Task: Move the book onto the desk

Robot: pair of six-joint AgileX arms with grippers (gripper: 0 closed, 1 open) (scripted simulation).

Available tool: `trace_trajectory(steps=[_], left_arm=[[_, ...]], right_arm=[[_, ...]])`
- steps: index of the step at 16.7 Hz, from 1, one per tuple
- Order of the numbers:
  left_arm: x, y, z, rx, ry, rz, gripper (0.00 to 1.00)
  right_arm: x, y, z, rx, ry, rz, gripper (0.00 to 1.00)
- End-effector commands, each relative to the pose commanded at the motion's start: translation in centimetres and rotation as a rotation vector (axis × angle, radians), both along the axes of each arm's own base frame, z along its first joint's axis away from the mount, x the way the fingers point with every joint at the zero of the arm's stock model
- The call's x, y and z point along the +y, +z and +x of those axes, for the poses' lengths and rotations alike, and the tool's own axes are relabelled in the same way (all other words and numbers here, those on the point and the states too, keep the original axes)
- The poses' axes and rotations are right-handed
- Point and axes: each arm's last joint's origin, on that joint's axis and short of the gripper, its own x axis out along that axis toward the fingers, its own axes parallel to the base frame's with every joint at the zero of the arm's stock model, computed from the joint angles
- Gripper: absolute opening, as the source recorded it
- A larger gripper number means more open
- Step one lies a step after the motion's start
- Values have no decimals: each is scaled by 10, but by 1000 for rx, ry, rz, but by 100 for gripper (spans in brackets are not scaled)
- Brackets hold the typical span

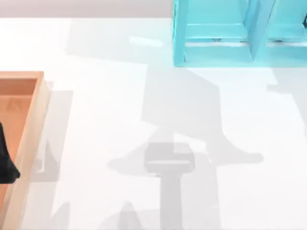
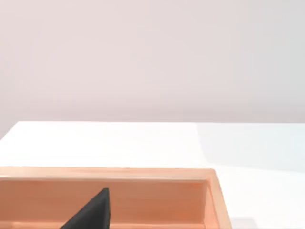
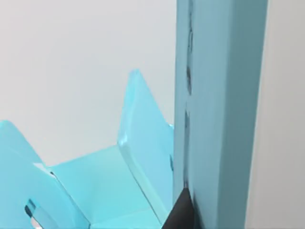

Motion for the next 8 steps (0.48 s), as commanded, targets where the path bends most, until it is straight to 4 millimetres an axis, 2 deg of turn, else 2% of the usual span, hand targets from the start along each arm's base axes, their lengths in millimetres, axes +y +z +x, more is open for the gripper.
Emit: trace_trajectory(steps=[4, 6, 8], left_arm=[[0, 0, 0, 0, 0, 0, 100], [0, 0, 0, 0, 0, 0, 100], [0, 0, 0, 0, 0, 0, 100]], right_arm=[[9, -1, 4, -5, 10, -37, 0], [28, -4, 11, -16, 28, -119, 0], [58, -12, 17, -20, 65, -246, 0]])
